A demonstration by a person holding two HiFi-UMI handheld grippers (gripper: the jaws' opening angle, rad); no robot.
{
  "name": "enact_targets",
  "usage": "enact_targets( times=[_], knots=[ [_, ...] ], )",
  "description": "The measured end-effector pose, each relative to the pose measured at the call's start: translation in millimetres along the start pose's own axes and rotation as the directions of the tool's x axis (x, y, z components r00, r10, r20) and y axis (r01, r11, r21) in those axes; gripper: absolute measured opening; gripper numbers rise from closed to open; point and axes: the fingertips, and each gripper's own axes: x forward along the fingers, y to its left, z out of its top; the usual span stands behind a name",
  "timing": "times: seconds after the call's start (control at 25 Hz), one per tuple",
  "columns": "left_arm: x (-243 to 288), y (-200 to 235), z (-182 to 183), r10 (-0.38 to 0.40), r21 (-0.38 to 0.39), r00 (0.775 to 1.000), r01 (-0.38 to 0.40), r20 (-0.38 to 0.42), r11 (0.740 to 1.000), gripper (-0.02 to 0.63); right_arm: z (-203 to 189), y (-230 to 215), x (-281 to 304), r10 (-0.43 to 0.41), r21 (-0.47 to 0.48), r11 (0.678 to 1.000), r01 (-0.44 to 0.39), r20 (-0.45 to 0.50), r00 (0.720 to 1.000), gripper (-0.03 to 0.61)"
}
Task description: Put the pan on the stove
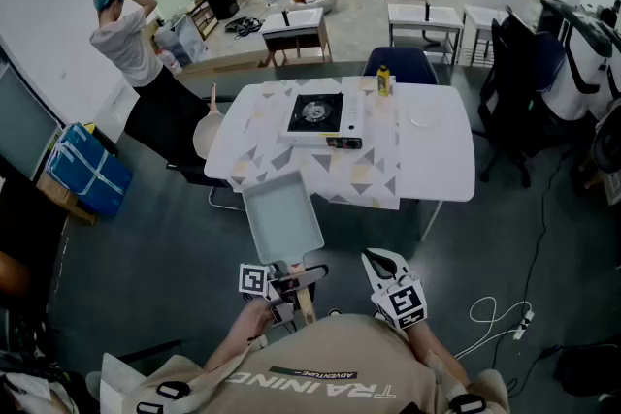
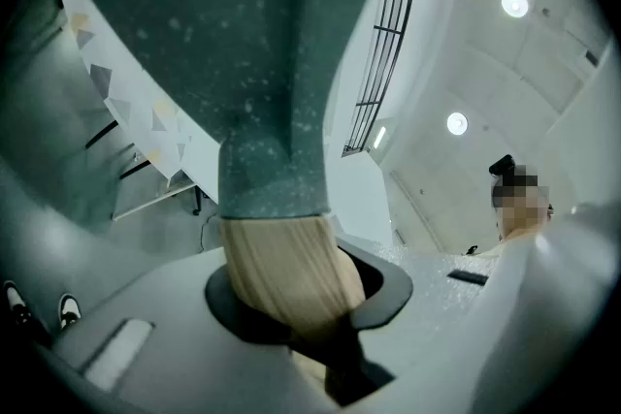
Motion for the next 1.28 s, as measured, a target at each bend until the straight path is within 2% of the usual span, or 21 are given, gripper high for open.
enact_targets(
  times=[0.32,0.52,0.84,0.96,1.12,1.28],
  knots=[
    [-19,-4,13,-0.012,0.006,1.0,0.012,0.005,1.0,0.087,1,15,14,0.015,0.0,1.0,-0.015,-0.022,1.0,0.003],
    [-34,-3,19,-0.031,-0.004,1.0,0.031,-0.006,1.0,0.089,10,17,26,-0.027,0.011,1.0,0.027,-0.014,1.0,0.003],
    [-51,-3,18,-0.093,-0.026,0.995,0.092,-0.039,0.995,0.092,-14,33,32,-0.086,0.044,0.995,0.088,-0.044,0.995,0.003],
    [-56,0,26,-0.101,-0.036,0.995,0.1,-0.026,0.994,0.092,-16,35,40,-0.083,0.035,0.996,0.086,-0.072,0.994,0.003],
    [-60,6,35,-0.109,-0.05,0.994,0.109,-0.002,0.993,0.091,-12,25,55,-0.086,0.025,0.996,0.088,-0.082,0.993,0.003],
    [-58,12,47,-0.101,-0.038,0.995,0.1,-0.022,0.994,0.091,-21,7,74,-0.081,0.015,0.996,0.083,-0.091,0.993,0.003]
  ],
)
